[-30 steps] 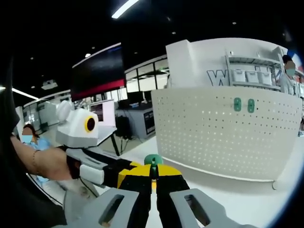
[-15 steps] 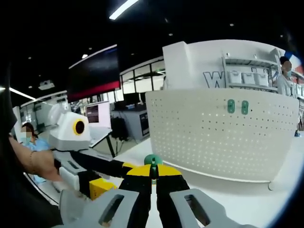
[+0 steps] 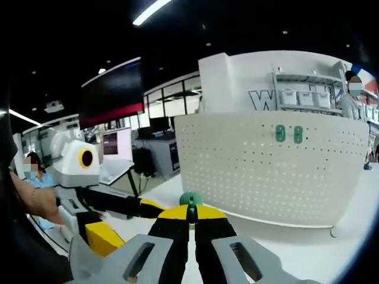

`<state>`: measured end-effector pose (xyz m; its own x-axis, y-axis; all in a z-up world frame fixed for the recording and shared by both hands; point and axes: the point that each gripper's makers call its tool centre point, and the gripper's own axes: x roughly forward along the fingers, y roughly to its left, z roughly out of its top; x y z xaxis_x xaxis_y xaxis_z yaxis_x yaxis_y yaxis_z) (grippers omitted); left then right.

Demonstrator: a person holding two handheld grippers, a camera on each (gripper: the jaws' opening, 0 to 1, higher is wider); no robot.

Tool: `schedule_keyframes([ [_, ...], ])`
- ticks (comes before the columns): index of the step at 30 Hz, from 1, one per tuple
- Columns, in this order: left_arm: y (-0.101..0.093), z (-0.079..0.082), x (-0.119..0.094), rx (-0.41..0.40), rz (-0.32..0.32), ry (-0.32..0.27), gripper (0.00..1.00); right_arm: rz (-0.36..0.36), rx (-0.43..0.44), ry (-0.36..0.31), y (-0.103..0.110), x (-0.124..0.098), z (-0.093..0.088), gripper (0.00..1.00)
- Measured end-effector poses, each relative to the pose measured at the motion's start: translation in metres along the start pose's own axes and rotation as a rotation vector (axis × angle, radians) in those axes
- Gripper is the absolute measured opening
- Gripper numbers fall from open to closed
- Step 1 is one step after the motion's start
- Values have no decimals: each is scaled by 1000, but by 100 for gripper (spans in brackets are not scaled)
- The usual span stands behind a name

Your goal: Insert the hook assembly into the mounting plate slot until the hook locks in place.

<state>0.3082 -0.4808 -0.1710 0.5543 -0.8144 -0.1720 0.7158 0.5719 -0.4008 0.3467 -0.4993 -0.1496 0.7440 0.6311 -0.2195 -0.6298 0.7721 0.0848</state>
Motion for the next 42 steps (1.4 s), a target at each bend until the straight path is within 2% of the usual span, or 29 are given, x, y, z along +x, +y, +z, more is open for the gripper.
schedule_keyframes([
  [5,2,-4,-2,10,14,16,69,-26,13,-11,-15,1,3,0],
  [11,5,-8,-2,-11,21,17,72,-84,43,-37,-45,-1,9,0],
  [15,4,-9,-1,-25,14,16,81,-129,49,-58,-67,-4,16,0],
  [26,2,-12,5,-8,31,26,89,-241,82,-119,-125,-9,32,0],
  [42,10,-17,5,-31,81,24,93,-353,112,-189,-190,-16,50,0],
])
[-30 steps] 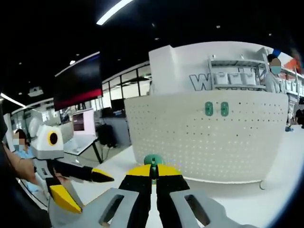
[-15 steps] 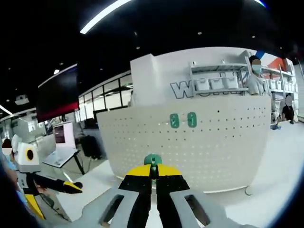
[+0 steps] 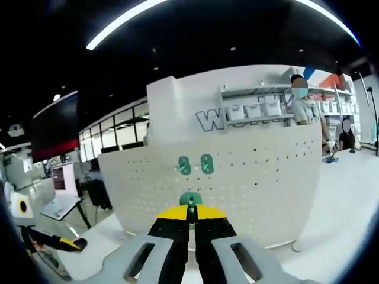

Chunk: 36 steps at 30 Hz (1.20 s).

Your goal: Insert the hook assembly into the mounting plate slot until the hook locks in place.

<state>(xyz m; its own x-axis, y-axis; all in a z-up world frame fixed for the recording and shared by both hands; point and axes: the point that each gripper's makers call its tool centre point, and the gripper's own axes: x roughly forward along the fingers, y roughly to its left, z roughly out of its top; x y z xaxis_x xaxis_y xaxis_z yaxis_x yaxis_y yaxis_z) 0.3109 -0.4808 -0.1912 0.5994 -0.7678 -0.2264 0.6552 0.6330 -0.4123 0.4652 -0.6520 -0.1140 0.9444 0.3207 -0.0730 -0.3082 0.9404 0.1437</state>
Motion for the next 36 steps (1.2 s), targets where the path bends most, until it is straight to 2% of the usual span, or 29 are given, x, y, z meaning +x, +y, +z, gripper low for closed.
schedule_keyframes([
  [6,3,-1,-2,-14,18,-4,94,-29,-4,-40,-16,10,14,0],
  [10,5,0,-4,-15,33,-15,93,-60,-13,-111,-26,18,31,0],
  [13,6,-1,-3,-20,38,-12,93,-74,-24,-137,-30,26,39,0],
  [18,11,-2,-2,-18,50,7,92,-77,-27,-155,-34,41,43,0],
  [20,12,-6,-1,18,60,30,92,-73,-31,-155,-34,49,41,0],
  [23,10,-8,1,31,56,47,92,-70,-38,-162,-34,58,42,0],
  [29,10,-11,4,75,62,72,91,-94,-58,-208,-41,71,52,0],
  [36,14,-12,4,71,64,86,90,-115,-87,-250,-50,85,58,0],
])
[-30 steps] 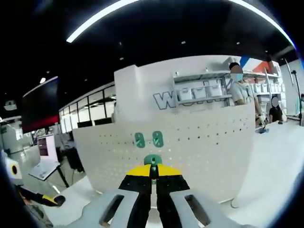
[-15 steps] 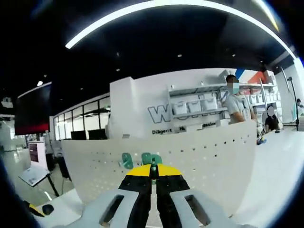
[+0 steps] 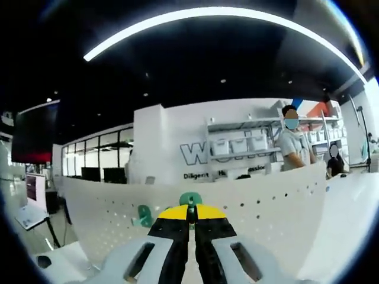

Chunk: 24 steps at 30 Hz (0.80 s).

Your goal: Insert the hook assembly into the mounting plate slot until the hook locks in place.

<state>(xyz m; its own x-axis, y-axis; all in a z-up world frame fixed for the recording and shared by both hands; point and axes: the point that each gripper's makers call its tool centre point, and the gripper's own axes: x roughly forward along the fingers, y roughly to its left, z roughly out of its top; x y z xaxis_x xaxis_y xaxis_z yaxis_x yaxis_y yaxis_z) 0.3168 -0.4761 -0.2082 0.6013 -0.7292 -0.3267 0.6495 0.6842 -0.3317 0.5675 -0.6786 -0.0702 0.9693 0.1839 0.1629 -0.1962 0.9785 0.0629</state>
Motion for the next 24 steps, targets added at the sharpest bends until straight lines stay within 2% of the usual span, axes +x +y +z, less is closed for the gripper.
schedule_keyframes([
  [4,8,2,-2,20,16,9,90,6,-11,-13,-1,7,-1,0],
  [10,15,10,-3,-2,41,-25,88,-11,2,-36,-11,17,-2,0],
  [24,22,6,-2,-14,60,-6,86,-15,11,-53,-18,25,-8,0],
])
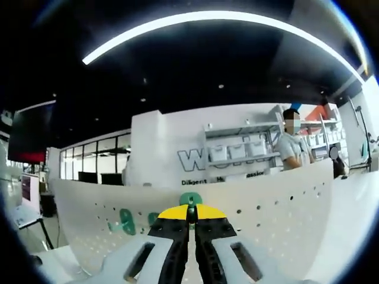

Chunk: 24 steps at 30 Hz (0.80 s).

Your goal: Insert the hook assembly into the mounting plate slot until the hook locks in place.

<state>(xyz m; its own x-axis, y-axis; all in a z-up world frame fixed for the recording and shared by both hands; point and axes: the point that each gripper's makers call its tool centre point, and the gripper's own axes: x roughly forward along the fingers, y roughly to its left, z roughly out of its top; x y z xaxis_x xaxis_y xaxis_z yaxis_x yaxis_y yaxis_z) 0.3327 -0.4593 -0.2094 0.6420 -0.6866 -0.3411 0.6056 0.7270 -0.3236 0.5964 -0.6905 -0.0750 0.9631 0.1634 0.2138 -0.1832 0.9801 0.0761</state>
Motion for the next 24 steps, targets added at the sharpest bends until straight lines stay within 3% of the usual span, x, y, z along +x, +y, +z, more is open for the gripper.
schedule_keyframes([
  [24,8,2,5,-18,12,6,84,6,-12,-10,0,6,-15,0],
])
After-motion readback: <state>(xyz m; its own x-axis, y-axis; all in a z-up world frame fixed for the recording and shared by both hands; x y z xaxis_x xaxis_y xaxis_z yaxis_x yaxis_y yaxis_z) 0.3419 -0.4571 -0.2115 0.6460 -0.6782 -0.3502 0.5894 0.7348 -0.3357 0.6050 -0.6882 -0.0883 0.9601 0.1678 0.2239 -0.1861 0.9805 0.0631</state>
